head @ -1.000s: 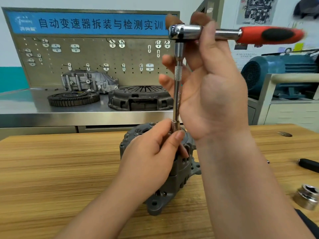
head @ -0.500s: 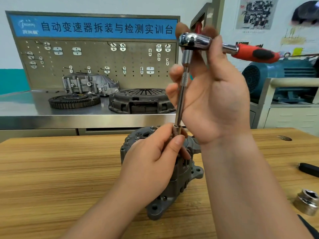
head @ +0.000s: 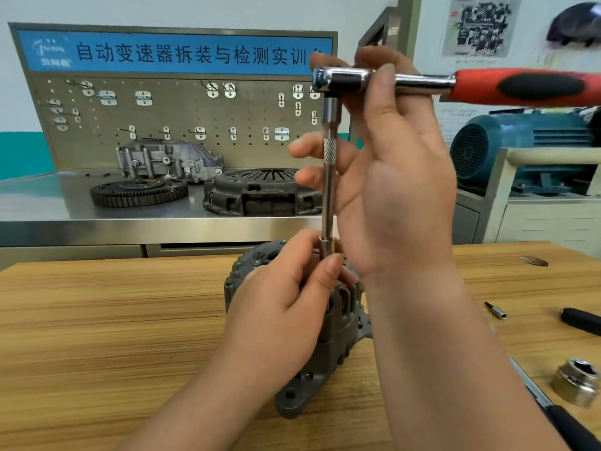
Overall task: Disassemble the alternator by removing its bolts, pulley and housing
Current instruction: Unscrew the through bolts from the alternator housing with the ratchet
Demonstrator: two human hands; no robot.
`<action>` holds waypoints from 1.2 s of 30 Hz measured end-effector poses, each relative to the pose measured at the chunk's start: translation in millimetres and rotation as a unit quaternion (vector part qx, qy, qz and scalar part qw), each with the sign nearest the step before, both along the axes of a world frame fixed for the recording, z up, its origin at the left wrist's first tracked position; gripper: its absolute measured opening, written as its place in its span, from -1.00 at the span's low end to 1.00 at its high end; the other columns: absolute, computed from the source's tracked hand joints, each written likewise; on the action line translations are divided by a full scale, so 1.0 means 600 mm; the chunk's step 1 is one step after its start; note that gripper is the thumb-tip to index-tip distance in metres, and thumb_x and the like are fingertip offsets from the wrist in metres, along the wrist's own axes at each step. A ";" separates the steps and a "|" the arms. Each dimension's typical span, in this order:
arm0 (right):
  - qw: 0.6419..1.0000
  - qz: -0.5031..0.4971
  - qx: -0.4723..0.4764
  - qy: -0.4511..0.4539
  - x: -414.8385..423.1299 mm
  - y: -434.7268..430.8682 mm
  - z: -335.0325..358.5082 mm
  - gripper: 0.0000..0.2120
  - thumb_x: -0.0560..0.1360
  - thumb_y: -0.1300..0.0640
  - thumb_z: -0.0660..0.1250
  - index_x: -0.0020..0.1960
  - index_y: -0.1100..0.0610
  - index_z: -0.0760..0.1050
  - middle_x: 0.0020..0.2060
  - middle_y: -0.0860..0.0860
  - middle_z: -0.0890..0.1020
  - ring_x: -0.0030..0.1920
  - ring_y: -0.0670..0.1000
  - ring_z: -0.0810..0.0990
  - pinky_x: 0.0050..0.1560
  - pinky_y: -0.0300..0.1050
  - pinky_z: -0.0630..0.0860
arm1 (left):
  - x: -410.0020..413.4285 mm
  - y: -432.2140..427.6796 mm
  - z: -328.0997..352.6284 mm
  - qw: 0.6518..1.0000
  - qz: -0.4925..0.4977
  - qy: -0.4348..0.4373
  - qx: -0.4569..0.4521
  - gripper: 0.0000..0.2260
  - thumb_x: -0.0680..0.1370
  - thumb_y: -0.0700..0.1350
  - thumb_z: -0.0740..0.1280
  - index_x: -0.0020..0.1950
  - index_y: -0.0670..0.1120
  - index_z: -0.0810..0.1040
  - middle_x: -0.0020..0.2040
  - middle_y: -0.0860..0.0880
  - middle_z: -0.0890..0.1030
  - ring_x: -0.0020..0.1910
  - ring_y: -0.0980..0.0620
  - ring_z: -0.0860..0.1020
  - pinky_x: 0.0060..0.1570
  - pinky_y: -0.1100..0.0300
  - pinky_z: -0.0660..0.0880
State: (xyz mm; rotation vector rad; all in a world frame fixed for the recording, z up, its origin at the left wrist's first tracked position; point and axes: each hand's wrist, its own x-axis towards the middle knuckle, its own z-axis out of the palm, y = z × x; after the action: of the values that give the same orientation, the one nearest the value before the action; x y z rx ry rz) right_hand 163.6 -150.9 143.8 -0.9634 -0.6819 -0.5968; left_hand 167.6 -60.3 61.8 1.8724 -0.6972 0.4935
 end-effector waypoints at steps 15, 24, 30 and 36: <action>0.982 -0.175 -0.048 -0.048 0.003 -0.003 -0.001 -0.87 0.65 0.19 0.12 0.00 0.05 0.42 -0.03 0.02 0.55 -0.35 0.06 0.59 -0.36 -0.12 0.52 | 0.004 -0.004 0.002 1.000 -0.004 0.018 0.002 -0.80 0.51 0.14 0.14 -0.05 0.12 0.51 -0.19 0.26 0.64 -0.19 0.14 0.59 -0.12 -0.14 0.55; 0.986 0.136 0.065 0.068 0.006 -0.023 0.004 -0.80 0.66 0.04 0.06 0.03 0.02 0.44 0.01 0.00 0.61 -0.34 -0.01 0.60 -0.32 -0.17 0.52 | 0.001 0.000 0.007 0.999 -0.002 0.012 0.034 -0.79 0.61 0.08 0.13 -0.13 0.08 0.47 -0.23 0.21 0.65 -0.22 0.04 0.60 -0.13 -0.12 0.55; 0.943 -0.270 -0.123 -0.153 0.014 -0.011 -0.006 -0.90 0.62 0.28 0.14 0.01 0.11 0.37 -0.12 0.00 0.51 -0.31 0.11 0.50 -0.28 -0.01 0.53 | 0.000 -0.004 0.006 0.999 0.015 0.023 0.018 -0.84 0.54 0.13 0.13 -0.01 0.19 0.48 -0.16 0.33 0.63 -0.20 0.14 0.60 -0.13 -0.12 0.58; 0.996 0.078 0.036 0.029 0.006 -0.007 0.000 -0.81 0.66 0.07 0.04 0.03 0.01 0.43 0.08 0.04 0.58 -0.35 -0.02 0.61 -0.31 -0.15 0.53 | -0.002 0.000 0.004 1.000 0.000 -0.007 0.006 -0.81 0.53 0.14 0.11 -0.05 0.16 0.50 -0.26 0.19 0.62 -0.31 0.07 0.55 -0.24 -0.12 0.54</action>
State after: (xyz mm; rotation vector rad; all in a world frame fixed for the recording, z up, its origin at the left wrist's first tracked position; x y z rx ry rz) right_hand 167.3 -155.2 143.9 -0.8480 -0.6730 -0.4507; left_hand 166.2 -60.4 64.1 1.8810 -0.7117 0.5035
